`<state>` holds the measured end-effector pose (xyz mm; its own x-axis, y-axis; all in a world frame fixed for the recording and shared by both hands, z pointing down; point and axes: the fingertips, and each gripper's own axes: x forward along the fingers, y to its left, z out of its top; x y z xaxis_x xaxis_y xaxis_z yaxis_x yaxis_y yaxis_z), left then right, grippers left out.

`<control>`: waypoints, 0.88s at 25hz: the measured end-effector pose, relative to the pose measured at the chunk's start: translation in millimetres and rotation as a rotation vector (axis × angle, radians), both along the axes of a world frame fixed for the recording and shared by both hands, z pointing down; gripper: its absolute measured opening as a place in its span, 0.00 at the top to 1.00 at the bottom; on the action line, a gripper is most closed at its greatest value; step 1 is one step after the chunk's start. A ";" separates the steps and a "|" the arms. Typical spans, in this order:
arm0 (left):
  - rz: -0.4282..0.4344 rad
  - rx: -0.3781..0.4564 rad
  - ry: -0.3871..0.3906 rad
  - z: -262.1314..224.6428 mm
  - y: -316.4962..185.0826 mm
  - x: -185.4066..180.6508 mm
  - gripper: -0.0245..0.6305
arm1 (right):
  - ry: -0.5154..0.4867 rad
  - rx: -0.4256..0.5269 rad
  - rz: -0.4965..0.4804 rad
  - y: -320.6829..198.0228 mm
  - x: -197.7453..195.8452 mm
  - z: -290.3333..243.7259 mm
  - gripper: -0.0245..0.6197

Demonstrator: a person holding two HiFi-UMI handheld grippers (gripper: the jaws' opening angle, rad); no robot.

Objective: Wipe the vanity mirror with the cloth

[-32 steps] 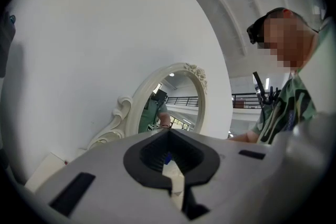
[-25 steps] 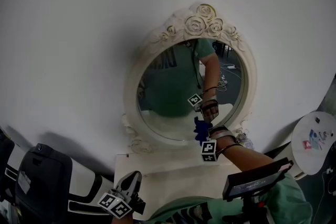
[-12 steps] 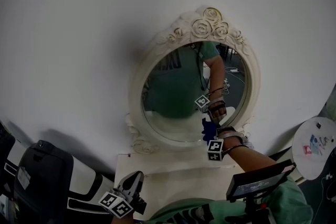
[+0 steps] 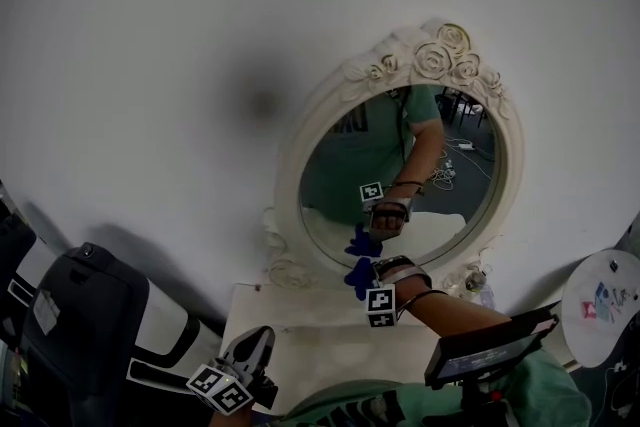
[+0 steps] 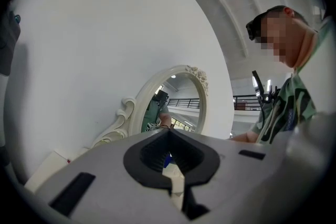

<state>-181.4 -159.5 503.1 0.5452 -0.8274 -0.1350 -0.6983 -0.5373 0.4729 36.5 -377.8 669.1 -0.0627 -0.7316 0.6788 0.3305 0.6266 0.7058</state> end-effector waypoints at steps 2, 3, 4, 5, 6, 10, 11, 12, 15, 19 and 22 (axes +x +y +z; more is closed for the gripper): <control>-0.019 -0.001 0.000 0.2 3.5 -6.7 0.95 | -0.008 0.006 -0.060 1.4 -35.1 1.2 0.84; -0.030 -0.002 -0.001 0.4 5.5 -10.2 0.95 | -0.012 0.011 -0.085 1.3 -50.3 1.3 0.84; -0.041 -0.004 -0.001 0.8 7.8 -13.7 0.95 | -0.013 0.014 -0.105 0.9 -63.5 1.4 0.84; -0.052 -0.006 -0.001 1.4 10.2 -17.2 0.95 | -0.008 0.017 -0.119 0.1 -73.8 1.8 0.84; -0.062 -0.008 -0.002 2.3 12.7 -20.8 0.95 | 0.004 0.019 -0.128 -1.0 -80.7 2.8 0.84; -0.105 -0.024 0.001 7.5 20.4 -35.4 0.95 | 0.030 0.013 -0.147 -4.5 -84.5 5.9 0.84; -0.112 -0.029 0.001 8.7 21.3 -38.1 0.95 | 0.029 0.011 -0.148 -4.6 -84.5 6.4 0.84; -0.114 -0.034 0.001 9.4 21.7 -39.1 0.95 | 0.028 0.008 -0.145 -4.6 -84.4 6.9 0.84; -0.095 -0.029 -0.004 6.3 19.5 -32.0 0.95 | 0.026 0.001 -0.121 -7.3 -80.7 7.6 0.84; -0.061 -0.018 -0.012 1.4 13.8 -20.5 0.95 | 0.047 0.000 -0.082 -17.1 -61.4 13.7 0.84; -0.045 -0.022 -0.018 1.4 9.2 -15.4 0.95 | 0.066 0.001 -0.077 -18.0 -58.3 18.0 0.84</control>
<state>-196.8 -150.2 504.5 0.5092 -0.8540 -0.1070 -0.7304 -0.4945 0.4712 -21.8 -395.8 687.1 -0.0739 -0.7273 0.6823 0.4240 0.5963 0.6816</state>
